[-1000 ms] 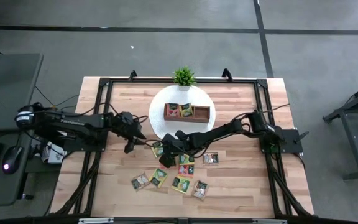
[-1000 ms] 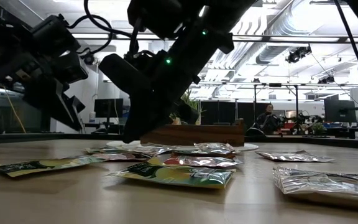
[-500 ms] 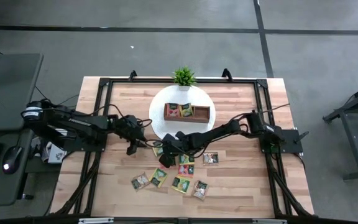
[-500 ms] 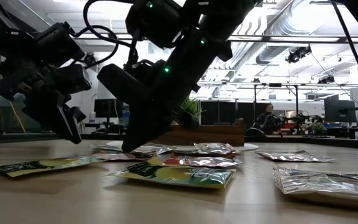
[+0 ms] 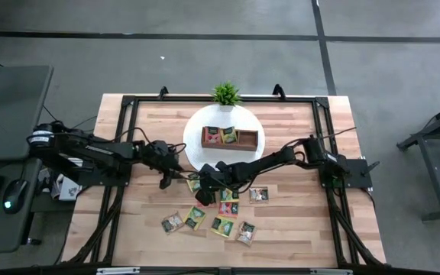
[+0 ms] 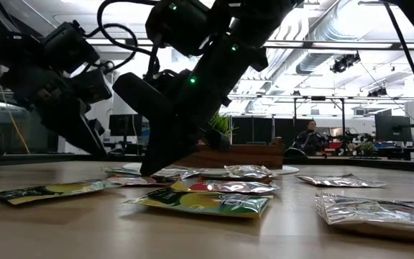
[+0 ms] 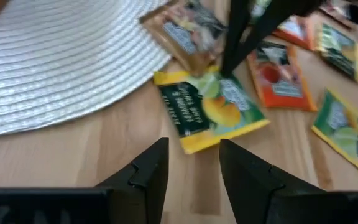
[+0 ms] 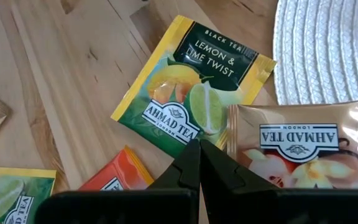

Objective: Pick & Place Tea
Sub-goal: Put the yellow tea bag into the middle section of the wooden organizer

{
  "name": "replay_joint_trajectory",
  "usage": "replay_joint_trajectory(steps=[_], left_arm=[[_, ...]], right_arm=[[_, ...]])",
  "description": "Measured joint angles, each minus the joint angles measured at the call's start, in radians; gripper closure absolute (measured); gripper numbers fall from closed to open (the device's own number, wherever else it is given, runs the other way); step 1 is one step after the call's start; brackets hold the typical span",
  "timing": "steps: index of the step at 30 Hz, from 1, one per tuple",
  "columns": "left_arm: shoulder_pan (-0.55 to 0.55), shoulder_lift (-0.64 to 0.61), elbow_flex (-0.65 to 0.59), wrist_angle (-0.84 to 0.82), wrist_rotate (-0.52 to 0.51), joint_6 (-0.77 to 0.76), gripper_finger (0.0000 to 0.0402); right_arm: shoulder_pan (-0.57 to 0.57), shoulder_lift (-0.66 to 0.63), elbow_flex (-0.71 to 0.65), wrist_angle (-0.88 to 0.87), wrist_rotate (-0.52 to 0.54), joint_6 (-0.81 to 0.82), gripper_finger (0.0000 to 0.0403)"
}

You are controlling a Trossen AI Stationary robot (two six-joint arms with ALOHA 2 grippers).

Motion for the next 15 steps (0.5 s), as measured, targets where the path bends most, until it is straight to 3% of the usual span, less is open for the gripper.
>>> replay_joint_trajectory(steps=[15], left_arm=[[0.001, 0.162, 0.001, 0.116, 0.04, -0.033, 0.0261]], right_arm=[[0.0, 0.001, 0.0, 0.004, -0.004, -0.027, 0.0403]])
